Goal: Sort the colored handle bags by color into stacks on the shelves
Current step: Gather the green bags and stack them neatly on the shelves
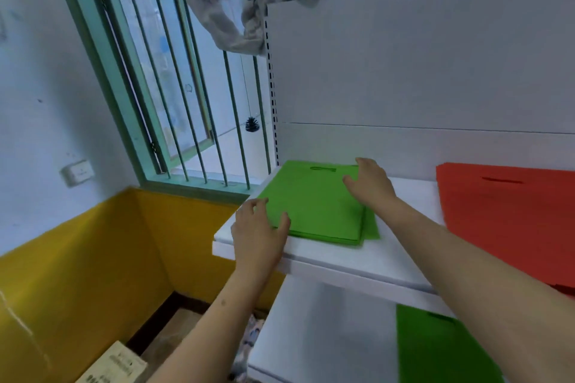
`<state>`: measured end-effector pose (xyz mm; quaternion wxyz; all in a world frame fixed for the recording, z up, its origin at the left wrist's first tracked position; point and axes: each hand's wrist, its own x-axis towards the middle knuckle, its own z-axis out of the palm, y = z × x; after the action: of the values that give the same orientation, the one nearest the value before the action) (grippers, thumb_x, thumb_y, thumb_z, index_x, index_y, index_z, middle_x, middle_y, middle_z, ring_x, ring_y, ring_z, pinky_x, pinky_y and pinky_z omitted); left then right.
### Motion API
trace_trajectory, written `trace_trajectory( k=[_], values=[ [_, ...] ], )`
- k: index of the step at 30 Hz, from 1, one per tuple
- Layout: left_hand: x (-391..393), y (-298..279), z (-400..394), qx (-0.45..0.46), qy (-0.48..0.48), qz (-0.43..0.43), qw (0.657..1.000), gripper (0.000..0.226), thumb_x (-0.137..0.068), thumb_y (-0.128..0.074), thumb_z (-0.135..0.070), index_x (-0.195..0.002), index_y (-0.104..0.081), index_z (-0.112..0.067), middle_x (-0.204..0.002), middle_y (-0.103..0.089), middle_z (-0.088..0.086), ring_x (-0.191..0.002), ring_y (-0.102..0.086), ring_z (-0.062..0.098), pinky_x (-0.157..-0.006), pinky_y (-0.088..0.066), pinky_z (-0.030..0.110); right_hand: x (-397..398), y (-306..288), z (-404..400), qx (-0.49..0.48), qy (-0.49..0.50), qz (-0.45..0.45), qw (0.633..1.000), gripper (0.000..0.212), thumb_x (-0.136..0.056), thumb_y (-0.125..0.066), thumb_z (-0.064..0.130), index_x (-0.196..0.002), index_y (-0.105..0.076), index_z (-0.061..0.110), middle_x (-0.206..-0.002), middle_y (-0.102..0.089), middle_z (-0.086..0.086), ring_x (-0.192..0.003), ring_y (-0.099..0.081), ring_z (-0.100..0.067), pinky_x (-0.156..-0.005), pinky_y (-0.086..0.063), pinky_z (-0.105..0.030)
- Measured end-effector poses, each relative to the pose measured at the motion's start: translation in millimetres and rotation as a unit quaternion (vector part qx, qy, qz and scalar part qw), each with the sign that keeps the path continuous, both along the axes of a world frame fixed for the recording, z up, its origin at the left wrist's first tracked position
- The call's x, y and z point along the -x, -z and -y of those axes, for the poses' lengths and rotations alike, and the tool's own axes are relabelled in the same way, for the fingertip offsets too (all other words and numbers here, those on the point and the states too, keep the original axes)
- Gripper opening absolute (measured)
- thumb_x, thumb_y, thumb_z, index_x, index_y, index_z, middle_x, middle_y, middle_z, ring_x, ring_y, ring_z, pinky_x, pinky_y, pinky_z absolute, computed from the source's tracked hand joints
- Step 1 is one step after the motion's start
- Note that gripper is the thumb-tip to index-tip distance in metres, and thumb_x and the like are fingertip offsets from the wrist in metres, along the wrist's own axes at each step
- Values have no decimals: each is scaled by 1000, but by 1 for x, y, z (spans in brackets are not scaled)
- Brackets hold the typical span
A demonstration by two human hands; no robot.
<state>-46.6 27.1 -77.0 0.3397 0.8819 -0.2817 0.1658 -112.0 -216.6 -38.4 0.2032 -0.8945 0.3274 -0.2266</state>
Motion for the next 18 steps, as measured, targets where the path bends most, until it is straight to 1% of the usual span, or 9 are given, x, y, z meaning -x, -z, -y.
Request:
trace_trajectory(
  k=[2, 3, 5, 7, 9, 12, 15, 18],
  values=[
    [-25, -1, 16, -36, -18, -11, 999, 65, -91, -53, -52, -142, -44, -13, -146, -42, 10, -137, -34, 27, -109, -36, 42, -21, 4, 15, 0, 19, -39, 999, 71, -93, -52, 43, -150, -25, 10, -156, -26, -11, -138, -31, -34, -106, -35, -45],
    [-38, 1, 21, -68, -24, -23, 997, 70, -90, -52, -56, -144, -42, -13, -150, -39, 12, -140, -31, 28, -111, -33, 42, -29, 9, 20, 4, 27, -60, 998, 72, -92, -52, 45, -150, -26, 10, -155, -28, -11, -137, -32, -34, -105, -36, -45],
    [-54, 10, 27, -149, -42, -37, 987, 75, -88, -46, -64, -144, -40, -14, -151, -37, 12, -141, -30, 30, -114, -30, 43, -40, 23, 27, 7, 41, -97, 994, 71, -90, -51, 50, -146, -32, 10, -151, -34, -12, -133, -37, -35, -105, -37, -46],
    [-59, 17, 28, -192, -51, -32, 980, 74, -88, -38, -69, -141, -43, -17, -152, -38, 11, -141, -32, 29, -114, -29, 43, -43, 39, 30, 16, 47, -123, 991, 65, -91, -45, 53, -140, -41, 10, -148, -38, -12, -130, -40, -34, -107, -35, -45],
    [-61, 21, 28, -189, -52, -30, 980, 73, -90, -36, -69, -145, -41, -21, -157, -32, 9, -145, -26, 27, -117, -23, 42, -45, 45, 33, 40, 53, -119, 991, 57, -92, -43, 52, -132, -50, 12, -142, -44, -11, -127, -43, -33, -106, -34, -44],
    [-60, 21, 30, -172, -49, -33, 983, 69, -91, -37, -67, -146, -41, -26, -159, -27, 7, -148, -20, 26, -120, -18, 42, -44, 39, 38, 78, 52, -101, 990, 50, -91, -51, 54, -124, -61, 17, -129, -57, -9, -122, -47, -32, -101, -37, -39],
    [-58, 20, 28, -131, -39, -33, 990, 57, -93, -43, -63, -140, -51, -32, -158, -31, 5, -148, -19, 24, -121, -14, 46, -42, 35, 38, 94, 49, -79, 991, 44, -89, -59, 51, -119, -66, 20, -121, -65, -7, -117, -53, -30, -100, -39, -36],
    [-56, 20, 25, -104, -28, -21, 994, 44, -94, -48, -56, -128, -63, -32, -154, -38, 2, -148, -21, 22, -121, -8, 48, -39, 33, 37, 87, 41, -34, 995, 31, -89, -63, 40, -112, -71, 20, -114, -69, -4, -111, -57, -29, -94, -42, -34]
  ],
)
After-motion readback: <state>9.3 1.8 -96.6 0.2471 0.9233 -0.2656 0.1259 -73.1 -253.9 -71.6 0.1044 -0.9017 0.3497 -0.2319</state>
